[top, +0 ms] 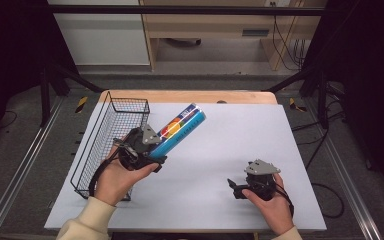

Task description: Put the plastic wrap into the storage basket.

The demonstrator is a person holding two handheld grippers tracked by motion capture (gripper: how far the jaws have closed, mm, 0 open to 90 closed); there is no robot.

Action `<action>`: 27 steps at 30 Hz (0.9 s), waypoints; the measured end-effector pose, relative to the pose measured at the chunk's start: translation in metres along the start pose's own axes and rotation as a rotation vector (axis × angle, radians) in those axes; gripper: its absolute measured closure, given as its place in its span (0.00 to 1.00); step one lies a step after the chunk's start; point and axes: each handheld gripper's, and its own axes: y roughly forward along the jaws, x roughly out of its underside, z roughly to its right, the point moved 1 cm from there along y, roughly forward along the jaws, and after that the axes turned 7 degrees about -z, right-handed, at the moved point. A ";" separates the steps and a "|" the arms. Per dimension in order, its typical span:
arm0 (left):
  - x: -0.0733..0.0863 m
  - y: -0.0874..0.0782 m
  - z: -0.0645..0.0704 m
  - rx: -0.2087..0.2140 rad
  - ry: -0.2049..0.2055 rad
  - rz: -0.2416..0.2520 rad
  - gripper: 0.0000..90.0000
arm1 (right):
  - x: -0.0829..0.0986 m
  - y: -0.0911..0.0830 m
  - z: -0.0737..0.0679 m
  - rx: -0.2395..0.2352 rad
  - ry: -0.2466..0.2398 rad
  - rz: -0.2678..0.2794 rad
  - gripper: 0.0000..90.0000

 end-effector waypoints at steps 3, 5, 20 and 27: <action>0.004 -0.005 -0.003 -0.013 -0.013 0.007 0.35 | 0.000 0.001 -0.001 0.008 -0.006 -0.007 0.09; 0.007 -0.008 -0.006 -0.018 -0.024 0.004 0.35 | 0.000 0.001 -0.001 0.013 -0.012 -0.006 0.09; 0.019 -0.026 -0.018 -0.065 -0.042 -0.011 0.35 | 0.000 0.001 -0.003 0.021 -0.022 -0.007 0.10; 0.029 -0.037 -0.024 -0.095 -0.059 -0.032 0.35 | -0.001 0.000 -0.006 0.024 -0.020 -0.006 0.10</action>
